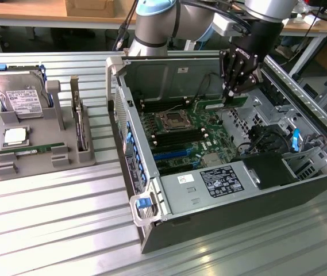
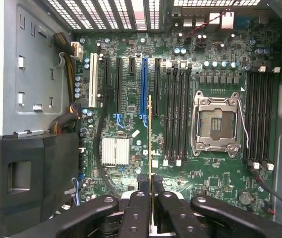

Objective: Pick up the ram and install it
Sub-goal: 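Insert the ram into the slot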

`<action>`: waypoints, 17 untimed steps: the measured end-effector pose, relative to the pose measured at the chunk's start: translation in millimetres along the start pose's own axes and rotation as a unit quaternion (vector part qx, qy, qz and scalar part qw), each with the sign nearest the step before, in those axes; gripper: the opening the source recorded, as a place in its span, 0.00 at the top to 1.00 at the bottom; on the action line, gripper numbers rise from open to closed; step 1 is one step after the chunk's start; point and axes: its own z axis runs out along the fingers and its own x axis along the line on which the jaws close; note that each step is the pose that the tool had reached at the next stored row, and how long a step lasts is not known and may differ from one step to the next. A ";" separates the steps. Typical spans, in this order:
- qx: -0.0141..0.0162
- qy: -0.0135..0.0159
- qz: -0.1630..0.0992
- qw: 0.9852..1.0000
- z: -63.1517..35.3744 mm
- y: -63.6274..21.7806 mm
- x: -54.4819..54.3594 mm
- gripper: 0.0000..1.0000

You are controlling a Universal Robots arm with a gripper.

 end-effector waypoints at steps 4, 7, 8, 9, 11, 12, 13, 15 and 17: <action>0.000 0.000 0.000 1.000 3.4 -0.2 -0.3 0.87; 0.000 0.000 0.000 1.000 6.1 -0.3 -0.5 0.87; 0.000 0.000 0.000 1.000 6.7 -0.3 -0.6 0.87; 0.000 0.000 0.000 1.000 8.0 -0.3 -0.7 0.87; 0.000 0.000 0.000 1.000 10.0 -0.2 -0.9 0.87; 0.000 0.000 0.000 1.000 10.8 0.0 -0.9 0.87; 0.000 0.000 0.000 1.000 11.5 0.0 -1.0 0.87; 0.000 0.000 0.000 1.000 13.4 0.0 -1.2 0.87; 0.000 0.000 0.000 1.000 14.3 -0.1 -1.3 0.87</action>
